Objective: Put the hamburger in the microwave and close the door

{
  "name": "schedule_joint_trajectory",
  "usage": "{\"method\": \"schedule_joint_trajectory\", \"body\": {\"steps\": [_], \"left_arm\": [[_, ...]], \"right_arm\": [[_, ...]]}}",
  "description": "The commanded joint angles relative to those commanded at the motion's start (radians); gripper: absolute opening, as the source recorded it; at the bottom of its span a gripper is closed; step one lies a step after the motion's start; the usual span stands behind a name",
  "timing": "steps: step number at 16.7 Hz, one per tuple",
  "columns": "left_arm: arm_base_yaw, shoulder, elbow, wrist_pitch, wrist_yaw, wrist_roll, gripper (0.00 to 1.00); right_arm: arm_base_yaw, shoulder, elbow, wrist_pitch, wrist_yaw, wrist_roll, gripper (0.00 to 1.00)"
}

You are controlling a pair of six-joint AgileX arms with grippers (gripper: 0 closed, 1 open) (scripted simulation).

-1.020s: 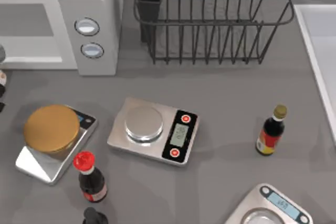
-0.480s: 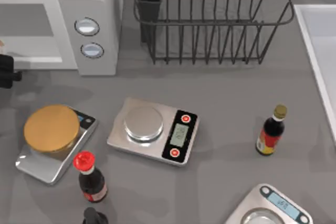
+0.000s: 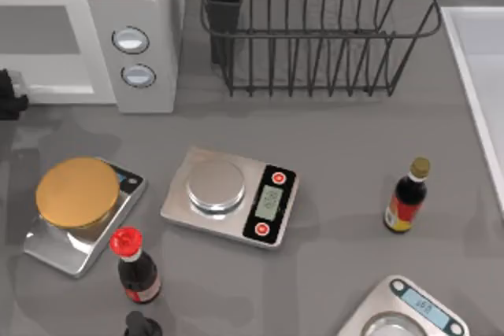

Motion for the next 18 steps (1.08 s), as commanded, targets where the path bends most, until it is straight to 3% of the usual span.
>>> {"method": "schedule_joint_trajectory", "body": {"steps": [9,18], "left_arm": [[-0.018,0.008,0.031,-0.006,0.006,0.009,0.0],[-0.101,0.221,0.429,-0.207,-0.015,0.016,0.0]], "right_arm": [[0.0,0.0,0.0,0.0,0.0,0.0,1.0],[0.0,0.0,0.0,0.0,0.0,0.0,1.0]]}}
